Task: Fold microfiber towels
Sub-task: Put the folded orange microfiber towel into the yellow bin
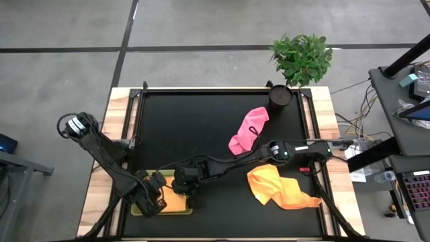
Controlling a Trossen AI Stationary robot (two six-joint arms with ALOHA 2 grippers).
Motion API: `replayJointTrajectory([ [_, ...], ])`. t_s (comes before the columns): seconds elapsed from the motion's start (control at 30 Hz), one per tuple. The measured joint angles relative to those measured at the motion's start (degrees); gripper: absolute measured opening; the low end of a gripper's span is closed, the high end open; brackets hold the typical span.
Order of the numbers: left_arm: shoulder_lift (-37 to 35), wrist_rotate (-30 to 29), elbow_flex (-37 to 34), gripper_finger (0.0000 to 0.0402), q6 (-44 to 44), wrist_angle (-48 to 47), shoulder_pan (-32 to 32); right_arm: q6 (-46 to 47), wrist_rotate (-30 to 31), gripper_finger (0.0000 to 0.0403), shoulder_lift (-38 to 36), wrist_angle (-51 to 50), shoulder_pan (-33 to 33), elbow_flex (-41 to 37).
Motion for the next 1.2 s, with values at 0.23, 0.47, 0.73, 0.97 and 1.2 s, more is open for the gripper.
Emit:
replayJointTrajectory([
  [0.23,-3.51,3.74,1.86,0.0022,0.28,-2.02,-0.78,-0.15,0.09,0.0008,-1.23,1.78,0.00,0.05],
  [0.47,-3.86,2.33,-0.45,0.0022,6.98,4.44,-4.17,-0.18,-0.09,0.0008,-1.24,8.55,0.01,0.12],
  [0.73,-2.96,-0.94,-6.81,0.0022,6.98,15.97,-4.04,0.98,-5.02,0.0008,1.25,15.04,0.76,0.12],
  [0.97,-2.03,-1.03,-8.25,0.0021,7.22,17.85,-3.69,0.96,-5.03,0.0008,1.72,7.10,1.05,-0.23],
  [1.2,-2.66,0.53,-7.89,0.0021,7.30,17.38,-3.65,2.91,-5.07,0.0008,1.41,0.57,0.76,0.19],
])
